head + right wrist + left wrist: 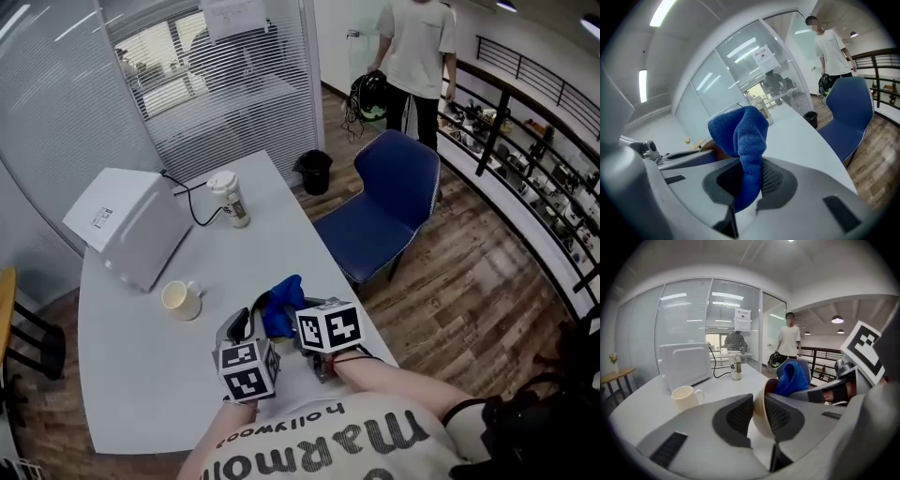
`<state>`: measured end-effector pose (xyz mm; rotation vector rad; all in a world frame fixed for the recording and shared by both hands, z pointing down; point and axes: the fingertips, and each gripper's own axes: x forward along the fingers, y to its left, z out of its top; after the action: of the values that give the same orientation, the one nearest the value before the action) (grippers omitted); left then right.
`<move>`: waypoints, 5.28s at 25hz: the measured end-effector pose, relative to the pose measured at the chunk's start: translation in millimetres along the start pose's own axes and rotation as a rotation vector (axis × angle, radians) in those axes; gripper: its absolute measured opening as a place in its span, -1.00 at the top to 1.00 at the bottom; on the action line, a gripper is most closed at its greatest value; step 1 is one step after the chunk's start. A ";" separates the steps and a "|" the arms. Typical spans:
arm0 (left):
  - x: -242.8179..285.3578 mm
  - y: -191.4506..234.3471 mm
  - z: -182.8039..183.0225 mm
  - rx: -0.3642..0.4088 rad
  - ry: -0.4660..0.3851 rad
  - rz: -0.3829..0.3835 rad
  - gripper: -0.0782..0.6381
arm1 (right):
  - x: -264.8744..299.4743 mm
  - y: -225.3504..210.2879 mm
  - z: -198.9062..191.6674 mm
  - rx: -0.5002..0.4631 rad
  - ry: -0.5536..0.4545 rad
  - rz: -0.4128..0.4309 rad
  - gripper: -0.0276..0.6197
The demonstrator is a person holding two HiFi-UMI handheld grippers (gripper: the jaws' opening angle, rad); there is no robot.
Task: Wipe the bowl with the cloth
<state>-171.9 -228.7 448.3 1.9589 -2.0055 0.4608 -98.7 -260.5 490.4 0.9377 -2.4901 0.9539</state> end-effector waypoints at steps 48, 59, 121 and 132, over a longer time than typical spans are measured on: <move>8.1 -18.2 -18.7 -0.154 0.025 -0.053 0.57 | -2.0 -12.1 -17.8 -0.362 0.172 0.045 0.73; 8.8 -2.3 -23.6 -0.224 0.021 -0.033 0.64 | -7.9 8.3 2.8 -0.251 0.081 0.118 0.73; 17.7 21.7 -24.6 -0.429 -0.006 0.028 0.69 | -0.6 55.5 6.2 -0.068 0.040 0.326 0.73; 9.1 15.9 -4.5 -0.537 -0.094 -0.018 0.59 | 6.6 52.8 -11.1 -0.014 0.106 0.290 0.73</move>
<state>-188.2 -234.7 456.0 1.6790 -1.9055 -0.1694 -138.6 -226.3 476.5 0.5135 -2.5817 1.0400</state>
